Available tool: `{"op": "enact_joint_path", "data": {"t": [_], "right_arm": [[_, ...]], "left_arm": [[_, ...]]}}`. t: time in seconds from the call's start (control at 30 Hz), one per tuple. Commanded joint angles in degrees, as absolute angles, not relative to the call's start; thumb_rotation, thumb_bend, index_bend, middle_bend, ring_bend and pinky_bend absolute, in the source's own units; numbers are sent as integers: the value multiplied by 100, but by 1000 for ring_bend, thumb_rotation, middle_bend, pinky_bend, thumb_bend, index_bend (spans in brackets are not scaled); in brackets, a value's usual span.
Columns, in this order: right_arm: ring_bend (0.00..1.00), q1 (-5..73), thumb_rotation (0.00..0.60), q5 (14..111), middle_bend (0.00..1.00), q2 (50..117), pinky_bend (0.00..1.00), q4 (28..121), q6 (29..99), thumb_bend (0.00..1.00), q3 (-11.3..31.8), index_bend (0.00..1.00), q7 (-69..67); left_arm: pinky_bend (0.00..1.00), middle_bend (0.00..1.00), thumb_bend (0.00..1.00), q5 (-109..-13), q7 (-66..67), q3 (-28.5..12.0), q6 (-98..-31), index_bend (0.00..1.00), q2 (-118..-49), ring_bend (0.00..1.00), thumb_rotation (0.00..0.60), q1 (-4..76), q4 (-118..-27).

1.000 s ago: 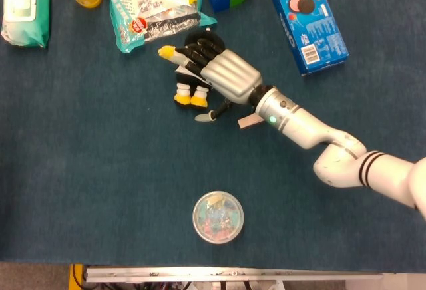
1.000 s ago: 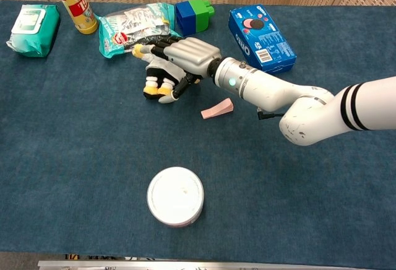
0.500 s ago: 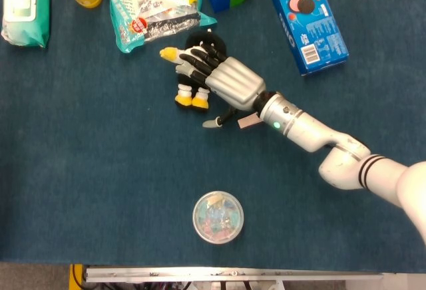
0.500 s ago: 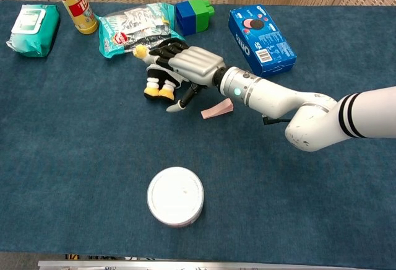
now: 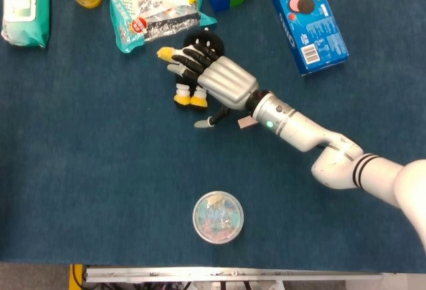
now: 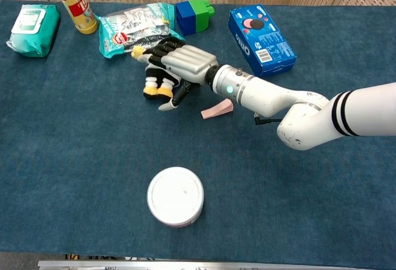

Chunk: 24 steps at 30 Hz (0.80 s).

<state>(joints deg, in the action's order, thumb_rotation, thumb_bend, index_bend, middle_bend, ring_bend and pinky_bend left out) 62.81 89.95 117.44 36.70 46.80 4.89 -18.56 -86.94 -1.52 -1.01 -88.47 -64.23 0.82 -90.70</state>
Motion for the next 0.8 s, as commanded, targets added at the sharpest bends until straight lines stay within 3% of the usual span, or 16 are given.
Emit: {"op": "enact_joint_path", "data": {"t": [0.03,0.27,0.47,0.8], "right_arm": [[0,6228,329,9008,0,11749,0,3633,4668,0,411,0,-1867],[0,6032,330,9099,0,11405,0,4017,4960,0,294,0,-1776],[0,6033,329,9054,0,11133,0,4492,5118,0,438,0,-1570],[0,6260,328,8809,0,11579,0,3936,4601,0,601,0,-1553]], "left_arm": [[48,86,217,-8696,-151,-100,-8844,39,-6422,106,600,83,-9068],[48,86,217,-8737,-157,-94,-8837,39,-6425,106,600,99,-9072],[48,86,217,-8737,-113,-97,-8773,39,-6452,106,600,140,-9085],[48,86,217,-8668,-139,-118,-8764,39,-6449,106,600,134,-9058]]}}
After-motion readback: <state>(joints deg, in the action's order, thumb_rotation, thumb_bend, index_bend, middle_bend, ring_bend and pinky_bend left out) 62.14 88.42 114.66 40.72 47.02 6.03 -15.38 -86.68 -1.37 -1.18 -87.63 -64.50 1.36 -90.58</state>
